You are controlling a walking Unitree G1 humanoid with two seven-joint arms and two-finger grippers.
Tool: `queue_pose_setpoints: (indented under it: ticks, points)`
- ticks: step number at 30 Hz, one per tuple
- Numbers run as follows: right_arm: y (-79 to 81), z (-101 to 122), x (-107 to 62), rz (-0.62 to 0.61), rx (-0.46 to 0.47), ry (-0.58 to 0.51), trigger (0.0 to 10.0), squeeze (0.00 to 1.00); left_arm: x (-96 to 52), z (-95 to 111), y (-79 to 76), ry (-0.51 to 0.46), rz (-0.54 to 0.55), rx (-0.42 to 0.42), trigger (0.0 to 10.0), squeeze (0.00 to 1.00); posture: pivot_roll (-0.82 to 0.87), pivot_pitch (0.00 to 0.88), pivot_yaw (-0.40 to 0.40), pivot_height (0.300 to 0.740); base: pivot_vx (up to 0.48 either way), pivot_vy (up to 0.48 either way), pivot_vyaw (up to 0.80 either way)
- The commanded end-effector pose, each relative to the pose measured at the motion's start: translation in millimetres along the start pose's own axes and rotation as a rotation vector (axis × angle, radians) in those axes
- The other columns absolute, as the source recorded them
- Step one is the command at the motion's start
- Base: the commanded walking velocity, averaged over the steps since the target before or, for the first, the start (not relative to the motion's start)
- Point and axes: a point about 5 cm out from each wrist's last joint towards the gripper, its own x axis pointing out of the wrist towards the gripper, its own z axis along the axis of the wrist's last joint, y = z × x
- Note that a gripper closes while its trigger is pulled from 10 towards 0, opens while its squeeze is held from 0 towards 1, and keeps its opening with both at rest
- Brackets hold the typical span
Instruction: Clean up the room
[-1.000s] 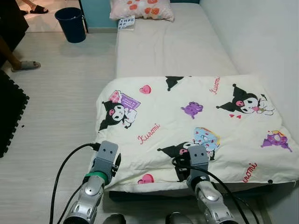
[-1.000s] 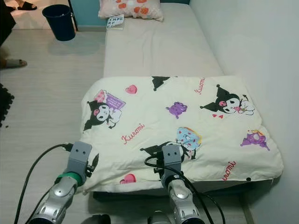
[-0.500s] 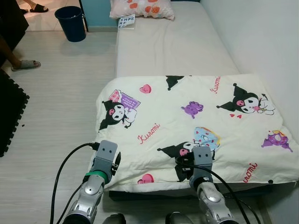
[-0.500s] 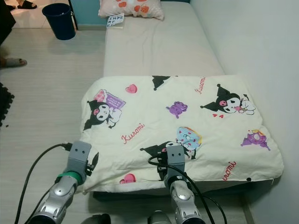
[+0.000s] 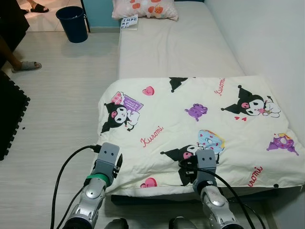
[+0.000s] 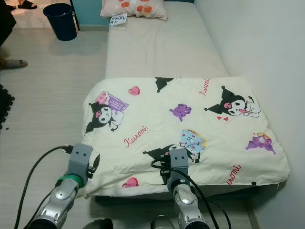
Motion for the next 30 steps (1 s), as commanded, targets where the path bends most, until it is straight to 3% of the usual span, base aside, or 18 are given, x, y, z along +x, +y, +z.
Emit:
queue_pose_setpoints:
  ticks: [1, 9, 30]
  points:
    - [-2.3, -6.1, -2.8, -0.015, 0.016, 0.02, 10.0, 0.0, -2.3, -5.2, 0.0, 0.018, -0.009, 0.008, 10.0, 0.0, 0.01, 0.116, 0.023, 0.74, 0.0, 0.0, 0.0]
    - [-0.3, -1.2, 0.4, -0.011, 0.023, 0.006, 10.0, 0.0, 0.8, 0.8, 3.6, -0.002, 0.002, 0.001, 10.0, 0.0, 0.01, 0.115, 0.021, 0.74, 0.0, 0.0, 0.0]
    - [1.5, -1.1, 0.8, -0.003, 0.025, 0.0, 10.0, 0.0, 3.2, 7.4, 5.1, -0.03, 0.01, -0.015, 10.0, 0.0, 0.01, 0.122, 0.016, 0.74, 0.0, 0.429, 0.0]
